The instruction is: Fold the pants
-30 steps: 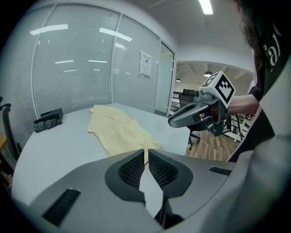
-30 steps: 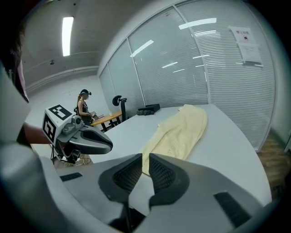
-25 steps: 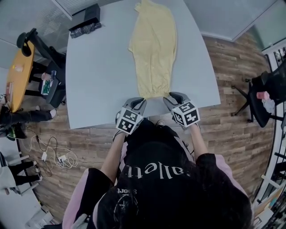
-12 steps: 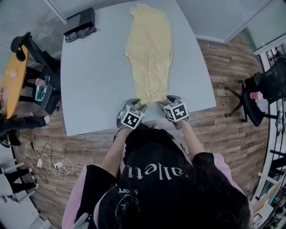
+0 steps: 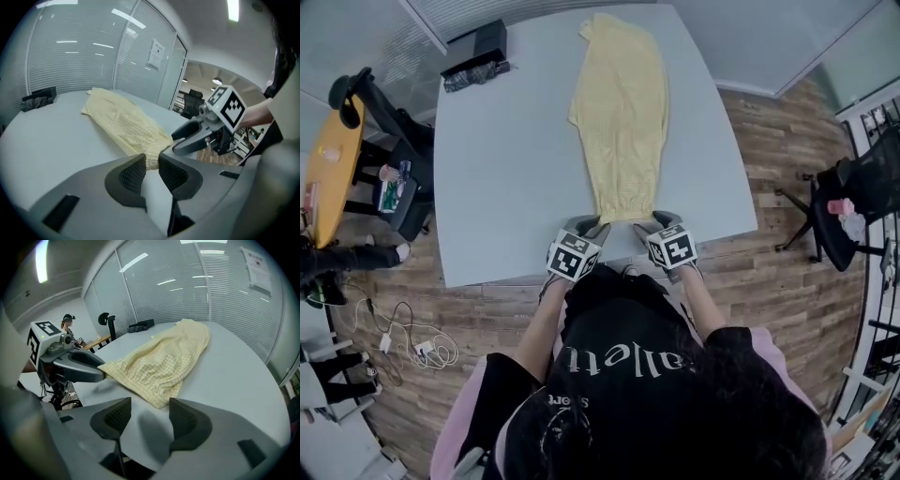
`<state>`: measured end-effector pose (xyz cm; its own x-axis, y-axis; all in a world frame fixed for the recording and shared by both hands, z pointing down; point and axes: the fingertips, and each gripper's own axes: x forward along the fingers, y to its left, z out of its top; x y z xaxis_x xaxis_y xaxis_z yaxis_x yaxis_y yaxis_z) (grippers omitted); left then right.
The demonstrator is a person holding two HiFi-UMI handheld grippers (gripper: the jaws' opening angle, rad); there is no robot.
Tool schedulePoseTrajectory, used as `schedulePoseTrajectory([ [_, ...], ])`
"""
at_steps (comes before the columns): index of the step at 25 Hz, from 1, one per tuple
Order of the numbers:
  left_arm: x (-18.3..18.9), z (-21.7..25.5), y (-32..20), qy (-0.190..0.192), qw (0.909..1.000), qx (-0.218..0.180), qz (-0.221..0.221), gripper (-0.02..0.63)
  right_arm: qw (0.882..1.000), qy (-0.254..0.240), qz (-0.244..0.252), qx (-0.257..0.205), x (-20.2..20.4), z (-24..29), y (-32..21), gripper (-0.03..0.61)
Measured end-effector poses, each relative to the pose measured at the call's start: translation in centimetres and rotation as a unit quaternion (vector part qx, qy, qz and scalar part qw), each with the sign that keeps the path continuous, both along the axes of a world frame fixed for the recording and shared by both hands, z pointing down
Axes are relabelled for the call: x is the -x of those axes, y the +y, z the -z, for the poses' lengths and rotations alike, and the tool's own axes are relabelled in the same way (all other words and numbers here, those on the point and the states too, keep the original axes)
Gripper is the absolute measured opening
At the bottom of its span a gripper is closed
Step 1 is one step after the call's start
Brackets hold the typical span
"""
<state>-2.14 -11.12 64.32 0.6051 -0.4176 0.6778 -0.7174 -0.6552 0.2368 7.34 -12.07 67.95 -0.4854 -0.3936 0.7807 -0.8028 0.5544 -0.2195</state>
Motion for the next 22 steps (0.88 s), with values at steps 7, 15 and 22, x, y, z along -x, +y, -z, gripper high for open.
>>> schedulePoseTrajectory([
  [7, 0.1, 5.4, 0.6, 0.042, 0.9987, -0.028, -0.009, 0.100, 1.000, 0.013, 0.016, -0.011, 1.1, -0.1, 0.9, 0.246],
  [15, -1.7, 10.6, 1.8, 0.065, 0.9950, -0.063, -0.042, 0.100, 0.998, 0.010, -0.018, -0.053, 1.8, 1.3, -0.9, 0.253],
  [22, -0.2, 12.2, 2.6, 0.051, 0.9941, -0.081, -0.052, 0.100, 0.996, -0.027, -0.023, -0.080, 0.9, 5.4, -1.6, 0.091],
])
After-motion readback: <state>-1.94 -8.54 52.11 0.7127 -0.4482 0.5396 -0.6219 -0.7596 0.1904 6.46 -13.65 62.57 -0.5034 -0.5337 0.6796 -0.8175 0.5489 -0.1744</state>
